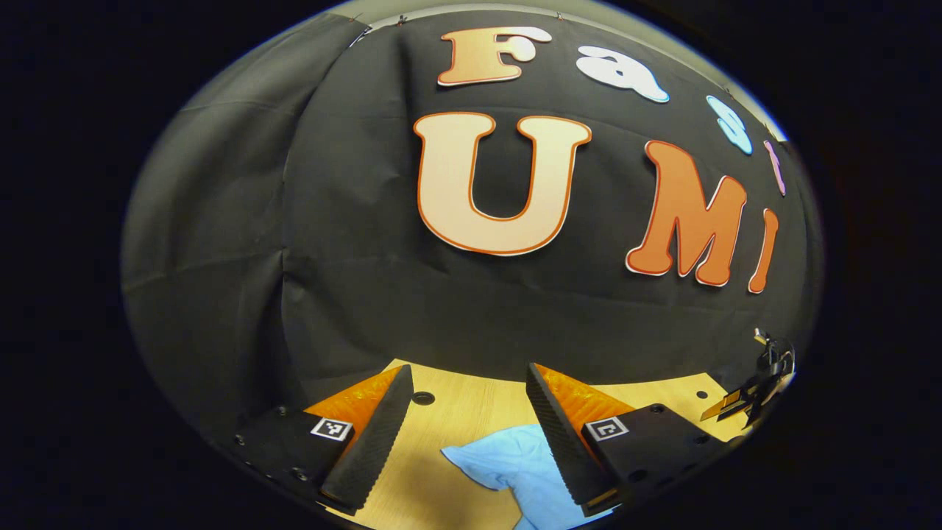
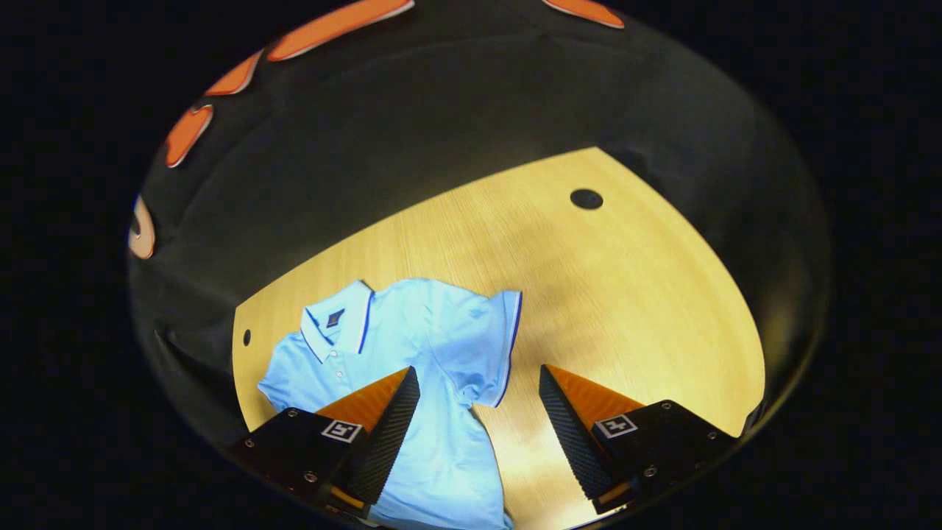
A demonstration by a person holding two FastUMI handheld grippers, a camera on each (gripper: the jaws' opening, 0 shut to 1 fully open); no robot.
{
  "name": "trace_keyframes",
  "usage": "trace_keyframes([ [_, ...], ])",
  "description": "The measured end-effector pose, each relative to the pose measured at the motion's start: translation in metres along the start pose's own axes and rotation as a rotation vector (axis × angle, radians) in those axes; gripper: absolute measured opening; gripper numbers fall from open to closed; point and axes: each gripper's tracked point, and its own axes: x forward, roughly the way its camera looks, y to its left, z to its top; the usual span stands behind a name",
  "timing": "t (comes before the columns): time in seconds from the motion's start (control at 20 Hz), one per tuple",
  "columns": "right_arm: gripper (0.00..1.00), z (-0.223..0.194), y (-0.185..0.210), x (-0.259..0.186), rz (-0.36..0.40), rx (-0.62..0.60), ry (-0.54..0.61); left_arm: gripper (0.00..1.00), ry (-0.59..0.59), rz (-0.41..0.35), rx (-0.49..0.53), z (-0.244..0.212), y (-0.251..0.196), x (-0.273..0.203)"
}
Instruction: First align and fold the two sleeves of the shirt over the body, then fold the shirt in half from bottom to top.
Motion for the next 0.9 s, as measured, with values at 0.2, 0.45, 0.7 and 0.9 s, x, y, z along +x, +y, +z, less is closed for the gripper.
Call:
trace_keyframes([
  [0.2, 0.99, -0.003, -0.006, 0.047, -0.057, 0.017, 0.100, 0.99, 0.031, 0.037, -0.005, -0.013, 0.024, 0.005],
  [0.45, 0.99, -0.013, -0.008, 0.082, -0.122, -0.007, 0.176, 0.99, 0.077, 0.075, -0.015, -0.032, 0.048, 0.015],
  [0.7, 0.96, -0.018, -0.013, 0.092, -0.166, 0.003, 0.205, 0.99, 0.107, 0.073, -0.018, -0.044, 0.051, 0.028],
  [0.9, 0.69, -0.018, -0.022, 0.092, -0.219, -0.006, 0.191, 0.99, 0.129, 0.060, -0.030, -0.053, 0.046, 0.036],
])
